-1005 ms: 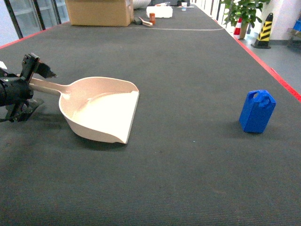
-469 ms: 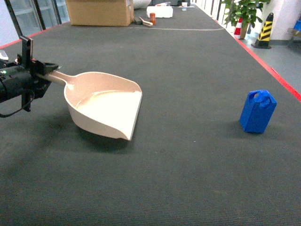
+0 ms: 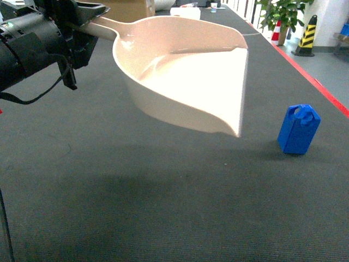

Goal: Place part in tray to right shelf

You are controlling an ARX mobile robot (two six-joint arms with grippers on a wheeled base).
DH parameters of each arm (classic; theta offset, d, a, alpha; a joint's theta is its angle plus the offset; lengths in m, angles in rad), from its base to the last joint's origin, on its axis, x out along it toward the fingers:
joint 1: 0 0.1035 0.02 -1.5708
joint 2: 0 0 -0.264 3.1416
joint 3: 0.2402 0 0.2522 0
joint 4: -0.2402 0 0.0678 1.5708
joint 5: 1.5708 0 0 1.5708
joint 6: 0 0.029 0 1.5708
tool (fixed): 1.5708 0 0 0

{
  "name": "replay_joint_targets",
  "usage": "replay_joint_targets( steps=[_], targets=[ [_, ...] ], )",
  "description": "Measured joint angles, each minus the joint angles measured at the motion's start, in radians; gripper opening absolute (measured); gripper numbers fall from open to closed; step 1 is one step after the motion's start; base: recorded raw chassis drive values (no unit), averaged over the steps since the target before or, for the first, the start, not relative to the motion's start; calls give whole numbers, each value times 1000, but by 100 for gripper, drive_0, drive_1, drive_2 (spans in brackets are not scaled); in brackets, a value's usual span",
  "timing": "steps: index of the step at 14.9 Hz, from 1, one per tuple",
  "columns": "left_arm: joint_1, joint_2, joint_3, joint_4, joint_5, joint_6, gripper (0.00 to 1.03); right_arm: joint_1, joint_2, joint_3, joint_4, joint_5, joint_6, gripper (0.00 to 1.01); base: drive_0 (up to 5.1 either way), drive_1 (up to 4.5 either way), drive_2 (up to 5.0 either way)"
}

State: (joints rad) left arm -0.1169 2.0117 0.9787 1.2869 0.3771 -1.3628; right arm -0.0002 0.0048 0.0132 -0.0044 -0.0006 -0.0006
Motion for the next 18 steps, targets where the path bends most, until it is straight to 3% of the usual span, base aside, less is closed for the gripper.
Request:
replay_joint_targets(
  steps=[3, 4, 11, 12, 13, 14, 15, 16, 18],
  targets=[
    [-100, -66, -160, -8, -19, -36, 14, 0, 0, 0, 0, 0, 0, 98, 0, 0, 0],
    [-111, -92, -206, -8, -17, -46, 14, 0, 0, 0, 0, 0, 0, 98, 0, 0, 0],
    [-92, -149, -250, -7, -40, -47, 14, 0, 0, 0, 0, 0, 0, 98, 0, 0, 0],
    [-92, -149, -250, -7, -40, -47, 14, 13, 15, 12, -53, 40, 7, 98, 0, 0, 0],
    [-92, -149, -250, -7, -40, -47, 14, 43, 126, 54, -113, 149, 13, 98, 0, 0, 0],
    [-92, -149, -251, -7, -40, -47, 14, 31, 288, 92, -43, 194, 11, 98, 0, 0, 0],
    [-92, -150, -251, -6, -39, -47, 14, -6, 425, 134, 38, 194, 5, 98, 0, 0, 0],
    [-92, -150, -251, -6, -39, -46, 14, -35, 527, 166, 105, 177, -3, 98, 0, 0, 0],
    [-91, -150, -251, -5, -40, -47, 14, -61, 882, 294, 287, 79, -43, 98, 0, 0, 0]
  ],
)
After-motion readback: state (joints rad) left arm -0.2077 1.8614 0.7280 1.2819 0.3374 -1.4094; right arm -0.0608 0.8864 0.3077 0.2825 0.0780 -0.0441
